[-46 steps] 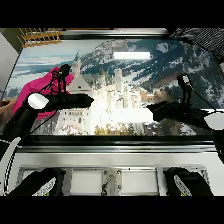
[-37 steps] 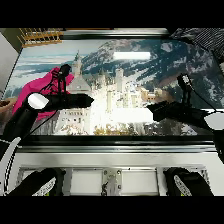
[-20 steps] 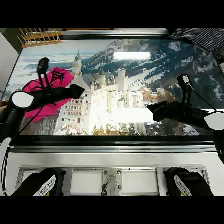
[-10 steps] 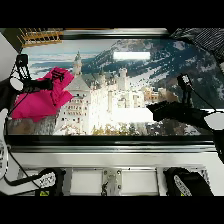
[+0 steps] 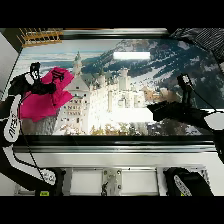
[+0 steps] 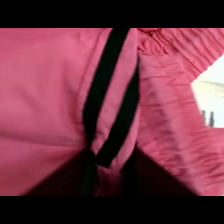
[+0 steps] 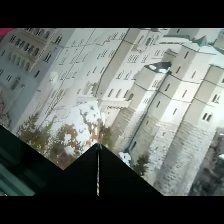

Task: Fold the clothes and pants, and hang the long-sleeved shirts on hangers.

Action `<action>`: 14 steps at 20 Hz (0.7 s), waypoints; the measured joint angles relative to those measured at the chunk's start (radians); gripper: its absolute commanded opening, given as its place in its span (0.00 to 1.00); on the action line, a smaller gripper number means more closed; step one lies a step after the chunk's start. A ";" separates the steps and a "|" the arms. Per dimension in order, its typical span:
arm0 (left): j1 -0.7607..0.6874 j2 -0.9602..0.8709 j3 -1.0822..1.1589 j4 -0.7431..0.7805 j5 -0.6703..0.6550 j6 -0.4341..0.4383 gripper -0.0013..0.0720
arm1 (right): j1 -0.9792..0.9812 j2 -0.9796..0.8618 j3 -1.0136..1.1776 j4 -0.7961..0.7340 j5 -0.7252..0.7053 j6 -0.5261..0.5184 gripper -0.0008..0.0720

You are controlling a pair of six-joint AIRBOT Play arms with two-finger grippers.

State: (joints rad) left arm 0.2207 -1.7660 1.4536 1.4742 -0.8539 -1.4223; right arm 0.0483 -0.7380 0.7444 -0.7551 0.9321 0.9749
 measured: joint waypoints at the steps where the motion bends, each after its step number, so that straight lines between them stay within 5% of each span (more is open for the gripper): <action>1: 0.001 -0.013 0.017 -0.001 -0.021 -0.001 0.02 | 0.000 0.000 0.000 0.000 0.000 0.000 0.05; 7: -0.080 0.005 0.142 -0.018 -0.165 0.042 0.02 | 0.000 0.000 0.000 0.010 -0.001 0.000 0.05; 14: -0.417 0.198 0.177 -0.222 -0.266 0.369 0.02 | -0.010 0.000 0.006 0.012 -0.004 -0.014 0.04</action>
State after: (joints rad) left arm -0.1963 -1.5681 1.6306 1.2518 -1.1198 -1.0531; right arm 0.0383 -0.7383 0.7506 -0.7433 0.9279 0.9607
